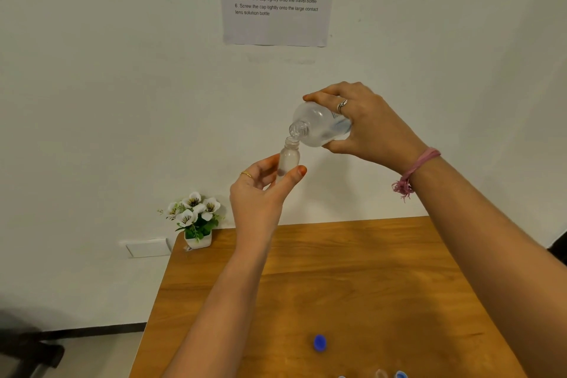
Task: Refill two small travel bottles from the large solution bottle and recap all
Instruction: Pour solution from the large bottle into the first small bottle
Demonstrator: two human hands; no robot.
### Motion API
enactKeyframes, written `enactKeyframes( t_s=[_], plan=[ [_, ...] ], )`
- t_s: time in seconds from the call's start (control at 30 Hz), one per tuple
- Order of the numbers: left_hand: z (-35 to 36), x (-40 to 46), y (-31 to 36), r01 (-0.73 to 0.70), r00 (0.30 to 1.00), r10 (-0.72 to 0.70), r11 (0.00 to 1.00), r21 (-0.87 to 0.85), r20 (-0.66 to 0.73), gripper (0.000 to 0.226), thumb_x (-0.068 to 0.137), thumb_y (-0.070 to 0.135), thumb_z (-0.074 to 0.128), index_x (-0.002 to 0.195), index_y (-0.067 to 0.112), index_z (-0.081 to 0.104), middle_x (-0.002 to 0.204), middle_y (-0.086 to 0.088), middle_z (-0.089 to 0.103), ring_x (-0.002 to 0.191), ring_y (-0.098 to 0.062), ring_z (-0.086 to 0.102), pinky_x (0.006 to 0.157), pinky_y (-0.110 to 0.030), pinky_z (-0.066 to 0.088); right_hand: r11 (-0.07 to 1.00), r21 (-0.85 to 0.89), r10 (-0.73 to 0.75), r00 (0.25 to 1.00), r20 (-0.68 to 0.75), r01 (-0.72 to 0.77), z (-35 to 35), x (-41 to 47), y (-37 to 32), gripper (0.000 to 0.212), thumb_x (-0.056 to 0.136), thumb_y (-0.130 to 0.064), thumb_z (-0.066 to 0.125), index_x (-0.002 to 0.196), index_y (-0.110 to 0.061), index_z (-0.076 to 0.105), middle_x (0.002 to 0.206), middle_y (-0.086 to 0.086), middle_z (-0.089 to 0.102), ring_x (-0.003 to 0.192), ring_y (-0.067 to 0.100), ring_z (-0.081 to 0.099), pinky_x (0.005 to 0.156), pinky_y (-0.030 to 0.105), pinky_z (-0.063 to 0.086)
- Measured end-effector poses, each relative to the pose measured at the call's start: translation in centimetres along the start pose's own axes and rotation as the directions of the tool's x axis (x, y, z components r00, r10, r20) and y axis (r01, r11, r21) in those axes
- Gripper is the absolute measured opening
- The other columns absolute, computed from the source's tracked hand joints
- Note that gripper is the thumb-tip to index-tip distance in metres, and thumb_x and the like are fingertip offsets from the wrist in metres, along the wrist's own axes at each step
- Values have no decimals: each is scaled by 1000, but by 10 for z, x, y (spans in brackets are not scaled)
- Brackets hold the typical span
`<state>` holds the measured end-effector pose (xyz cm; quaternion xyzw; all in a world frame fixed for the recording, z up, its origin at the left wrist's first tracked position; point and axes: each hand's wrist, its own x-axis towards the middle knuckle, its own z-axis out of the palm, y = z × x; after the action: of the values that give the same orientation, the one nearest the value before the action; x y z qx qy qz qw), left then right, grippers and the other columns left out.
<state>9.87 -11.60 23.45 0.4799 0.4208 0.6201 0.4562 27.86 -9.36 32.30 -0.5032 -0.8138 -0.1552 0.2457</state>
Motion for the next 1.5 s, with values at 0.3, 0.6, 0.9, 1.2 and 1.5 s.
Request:
enactKeyframes(
  t_s=[0.3, 0.6, 0.9, 1.2, 1.5],
  plan=[
    [5, -9, -11, 41, 999, -41, 999, -24, 15, 44, 67, 23, 85, 107, 16, 68, 100, 3, 75, 95, -10, 70, 86, -29, 56, 966, 204, 147, 987, 59, -155, 19, -20, 5, 72, 67, -29, 81, 131, -24, 49, 121, 2, 57, 105, 18, 53, 90, 25, 42],
    [4, -39, -64, 152, 987, -153, 988, 34, 40, 45, 68, 11, 84, 107, 9, 62, 103, -7, 72, 92, -12, 71, 80, -24, 57, 559, 595, 506, 806, 307, -577, 80, -106, 31, 79, 62, -23, 85, 132, -20, 48, 125, -4, 57, 113, 14, 54, 90, 26, 50],
    [-28, -106, -153, 323, 941, -339, 913, 249, 21, 45, 65, 9, 86, 93, 24, 54, 103, -10, 72, 99, -28, 70, 88, -44, 56, 334, 575, 557, 649, 519, -747, 145, -208, 33, 81, 61, -19, 86, 130, -17, 44, 125, -1, 55, 113, 16, 55, 89, 31, 53],
    [-49, -177, -222, 480, 856, -514, 749, 456, -55, 41, 66, 12, 86, 96, 18, 58, 92, 12, 64, 87, 6, 59, 79, -10, 46, 268, 509, 514, 568, 643, -818, 177, -263, 26, 80, 61, -17, 85, 128, -17, 42, 118, -5, 53, 109, 14, 55, 89, 31, 52],
    [-51, -213, -263, 515, 826, -552, 662, 544, -111, 45, 67, 11, 85, 103, 12, 58, 98, 4, 65, 88, 10, 55, 74, -4, 46, 206, 510, 448, 543, 710, -835, 194, -297, 27, 74, 59, -14, 86, 116, -26, 42, 109, -14, 54, 104, 9, 57, 87, 27, 51]
  ],
)
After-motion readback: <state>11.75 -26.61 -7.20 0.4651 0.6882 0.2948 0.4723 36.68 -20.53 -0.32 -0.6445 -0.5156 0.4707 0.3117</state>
